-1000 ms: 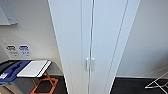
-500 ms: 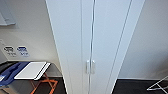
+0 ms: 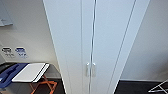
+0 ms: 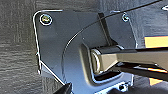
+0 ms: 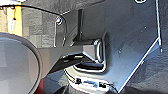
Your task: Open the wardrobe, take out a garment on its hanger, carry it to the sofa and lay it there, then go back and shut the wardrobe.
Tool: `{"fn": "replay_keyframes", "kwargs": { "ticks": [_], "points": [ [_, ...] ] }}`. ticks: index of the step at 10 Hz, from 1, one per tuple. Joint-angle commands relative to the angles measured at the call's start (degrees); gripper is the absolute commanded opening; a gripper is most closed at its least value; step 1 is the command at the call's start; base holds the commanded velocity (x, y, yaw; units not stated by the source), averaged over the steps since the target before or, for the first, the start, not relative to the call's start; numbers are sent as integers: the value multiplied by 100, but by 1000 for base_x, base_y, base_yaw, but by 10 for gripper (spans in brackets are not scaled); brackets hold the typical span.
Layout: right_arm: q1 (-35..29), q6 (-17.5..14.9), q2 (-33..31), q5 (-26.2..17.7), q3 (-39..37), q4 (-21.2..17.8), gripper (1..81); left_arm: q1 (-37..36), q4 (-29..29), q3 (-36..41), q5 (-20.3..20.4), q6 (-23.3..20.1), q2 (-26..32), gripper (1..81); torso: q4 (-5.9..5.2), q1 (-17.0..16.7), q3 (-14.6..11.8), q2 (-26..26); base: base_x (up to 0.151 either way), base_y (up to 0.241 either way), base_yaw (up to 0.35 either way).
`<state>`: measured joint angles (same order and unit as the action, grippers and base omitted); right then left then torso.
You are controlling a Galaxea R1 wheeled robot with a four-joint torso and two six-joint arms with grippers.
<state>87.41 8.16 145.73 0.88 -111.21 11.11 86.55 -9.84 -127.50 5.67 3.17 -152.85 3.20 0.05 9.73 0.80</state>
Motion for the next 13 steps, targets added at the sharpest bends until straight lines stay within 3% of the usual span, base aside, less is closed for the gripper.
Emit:
{"fn": "replay_keyframes", "kwargs": {
  "ticks": [1,4,6,8,13],
  "points": [
    [-166,-7,-146,-325,145,85,811,-117,-62,76,-321,-18,122,811,0,-2,0,0,0,0,0],
    [-367,-7,-278,-325,321,41,811,-169,-62,111,-321,-18,184,811,0,2,2,-2,0,0,0],
    [-675,-7,-727,-360,962,41,811,-344,-71,551,-321,-18,526,811,0,2,2,-2,0,0,0],
    [-1062,10,-1454,-316,2032,58,811,-643,-202,1445,-321,-27,1183,811,0,2,2,-2,0,0,0],
    [-2423,37,-2405,-360,3713,76,811,-1715,-703,3309,-320,-9,2574,811,0,2,2,-2,0,0,0]
  ]
}}
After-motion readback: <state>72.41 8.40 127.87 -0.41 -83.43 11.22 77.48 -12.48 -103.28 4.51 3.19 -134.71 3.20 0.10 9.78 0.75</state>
